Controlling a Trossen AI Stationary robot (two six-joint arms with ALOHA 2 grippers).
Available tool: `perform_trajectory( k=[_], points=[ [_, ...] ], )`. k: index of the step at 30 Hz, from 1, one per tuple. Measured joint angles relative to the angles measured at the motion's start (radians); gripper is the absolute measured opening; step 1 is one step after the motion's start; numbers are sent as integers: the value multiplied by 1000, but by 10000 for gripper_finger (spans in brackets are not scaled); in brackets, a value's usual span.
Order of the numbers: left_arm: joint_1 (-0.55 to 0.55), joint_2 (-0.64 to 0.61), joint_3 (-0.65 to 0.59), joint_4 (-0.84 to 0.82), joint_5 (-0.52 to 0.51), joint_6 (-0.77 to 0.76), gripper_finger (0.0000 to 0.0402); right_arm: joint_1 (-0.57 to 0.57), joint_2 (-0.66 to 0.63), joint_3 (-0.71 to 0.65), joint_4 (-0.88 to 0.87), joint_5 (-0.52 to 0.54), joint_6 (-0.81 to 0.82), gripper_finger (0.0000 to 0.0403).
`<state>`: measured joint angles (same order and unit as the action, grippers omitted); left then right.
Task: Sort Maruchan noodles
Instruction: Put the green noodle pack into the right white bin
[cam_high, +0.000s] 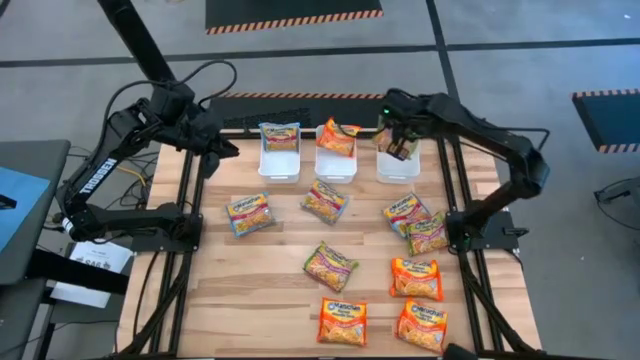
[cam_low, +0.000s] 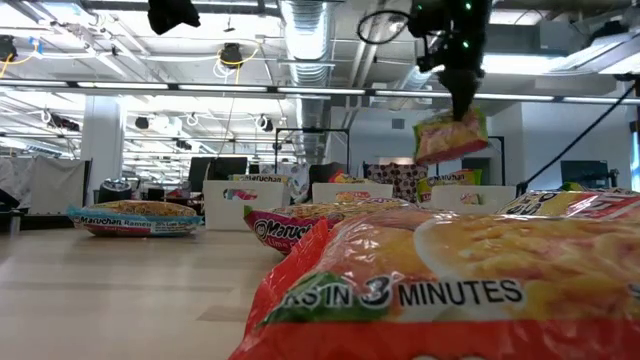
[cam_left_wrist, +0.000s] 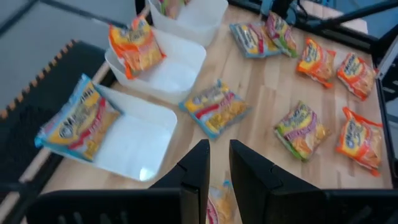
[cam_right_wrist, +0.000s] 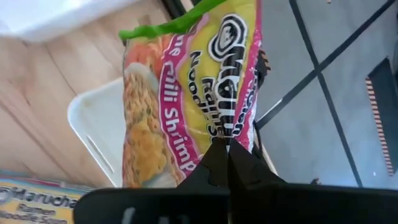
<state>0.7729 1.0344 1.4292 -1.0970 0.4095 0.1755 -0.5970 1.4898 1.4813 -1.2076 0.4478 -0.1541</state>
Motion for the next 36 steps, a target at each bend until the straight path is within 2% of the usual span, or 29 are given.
perform_trajectory(
  k=[6,18,24,29,36],
  points=[
    [0,0,0,59,-8,0,47,-70,-28,-105,66,-31,-163,1],
    [0,0,0,90,-60,-51,47,-146,115,-115,122,-46,-318,3],
    [0,0,0,90,-63,-67,47,-143,180,-115,172,-49,-300,2],
    [0,0,0,90,-63,-67,47,-136,186,-115,226,-33,-291,5],
    [0,0,0,90,-63,-45,47,-141,186,-115,217,-36,-261,32]
  ],
)
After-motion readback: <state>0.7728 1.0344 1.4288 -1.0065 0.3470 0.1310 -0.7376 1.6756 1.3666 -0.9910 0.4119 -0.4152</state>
